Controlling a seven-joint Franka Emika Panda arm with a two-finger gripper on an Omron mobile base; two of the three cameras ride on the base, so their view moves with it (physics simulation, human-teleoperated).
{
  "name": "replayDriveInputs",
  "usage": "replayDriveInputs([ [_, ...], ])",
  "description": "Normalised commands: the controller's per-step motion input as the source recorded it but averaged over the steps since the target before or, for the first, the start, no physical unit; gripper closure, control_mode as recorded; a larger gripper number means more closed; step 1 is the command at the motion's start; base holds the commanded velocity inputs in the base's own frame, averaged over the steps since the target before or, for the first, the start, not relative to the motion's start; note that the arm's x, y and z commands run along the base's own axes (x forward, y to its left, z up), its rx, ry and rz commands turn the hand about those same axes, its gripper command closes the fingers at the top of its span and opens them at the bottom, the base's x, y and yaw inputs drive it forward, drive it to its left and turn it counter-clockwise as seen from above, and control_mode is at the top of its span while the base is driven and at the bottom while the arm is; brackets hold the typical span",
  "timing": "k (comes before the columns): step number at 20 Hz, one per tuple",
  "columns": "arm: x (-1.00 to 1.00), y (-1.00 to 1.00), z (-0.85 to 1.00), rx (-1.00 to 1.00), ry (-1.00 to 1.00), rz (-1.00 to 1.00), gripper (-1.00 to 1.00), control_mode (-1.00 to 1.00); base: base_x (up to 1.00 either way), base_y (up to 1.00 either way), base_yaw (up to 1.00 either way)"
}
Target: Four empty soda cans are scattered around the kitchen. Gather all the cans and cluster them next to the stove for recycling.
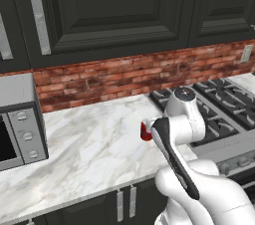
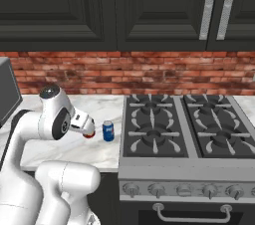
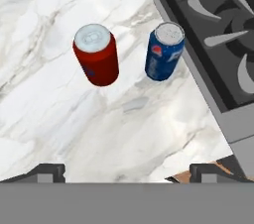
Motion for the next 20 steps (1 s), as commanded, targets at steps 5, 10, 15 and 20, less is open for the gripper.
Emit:
replayDriveInputs([
  [5,-0.80,-0.18,0.59,0.03,-0.07,0.00,-1.00,-1.00,0.00,0.00,0.00],
  [10,-0.64,-0.09,0.52,0.02,-0.06,0.00,-1.00,-1.00,0.00,0.00,0.00],
  [15,-0.54,-0.07,0.47,0.02,-0.05,0.00,-1.00,-1.00,0.00,0.00,0.00],
  [20,-0.84,-0.04,0.22,0.00,-0.11,0.00,-1.00,-1.00,0.00,0.00,0.00],
])
